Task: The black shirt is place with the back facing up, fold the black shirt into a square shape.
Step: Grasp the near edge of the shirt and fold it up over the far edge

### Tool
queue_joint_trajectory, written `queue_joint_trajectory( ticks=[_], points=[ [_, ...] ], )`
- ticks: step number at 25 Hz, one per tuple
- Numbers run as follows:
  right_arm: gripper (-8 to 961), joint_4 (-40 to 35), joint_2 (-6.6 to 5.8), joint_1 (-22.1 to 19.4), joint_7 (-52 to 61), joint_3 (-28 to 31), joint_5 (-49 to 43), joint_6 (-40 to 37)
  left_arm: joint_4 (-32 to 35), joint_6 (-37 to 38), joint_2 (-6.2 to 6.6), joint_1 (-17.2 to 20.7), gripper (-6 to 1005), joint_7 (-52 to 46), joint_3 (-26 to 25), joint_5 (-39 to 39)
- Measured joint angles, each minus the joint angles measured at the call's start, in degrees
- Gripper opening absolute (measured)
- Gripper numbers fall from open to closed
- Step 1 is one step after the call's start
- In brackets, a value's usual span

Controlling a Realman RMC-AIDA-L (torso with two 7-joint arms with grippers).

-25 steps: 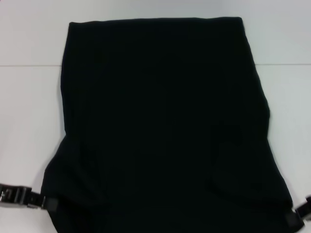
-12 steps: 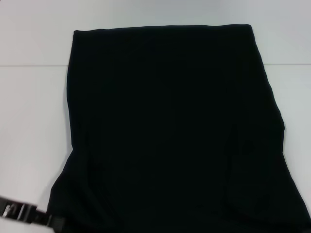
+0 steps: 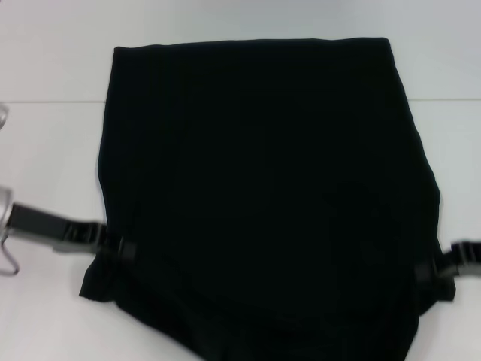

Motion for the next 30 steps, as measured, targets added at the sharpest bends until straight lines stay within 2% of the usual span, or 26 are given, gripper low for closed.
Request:
queue_joint_trajectory(
  ticks=[6,10,16,20,26,30],
  points=[
    [72,3.24,-1.03,2.62,0.48,1.15,2.04,8.59,-4.77,-12.6,0.54,-4.34,62,-4.03,2.62,0.08],
    [73,5.42,-1.09,3.88,0.5,1.26,2.78,15.94,-5.71,-20.05,0.07,-6.25,62,-6.58,4.76,0.1],
    [75,7.77,-0.75,4.94,0.53,1.02,6.08,28.54,-5.75,-32.38,-0.85,-6.76,62,-11.92,10.93,0.16],
    [76,10.9,-0.46,6.68,0.54,0.62,6.36,38.54,-5.97,-37.78,-1.6,-6.97,63,-12.29,12.65,0.15],
    [79,13.72,-0.36,8.66,0.04,0.29,6.33,44.39,-6.16,-42.76,-2.27,-7.44,62,-11.93,13.03,0.12],
    [80,14.93,-0.33,9.48,-0.06,-2.07,6.17,49.92,-6.71,-45.86,-2.53,-7.7,62,-10.63,14.06,-0.29]
  ],
)
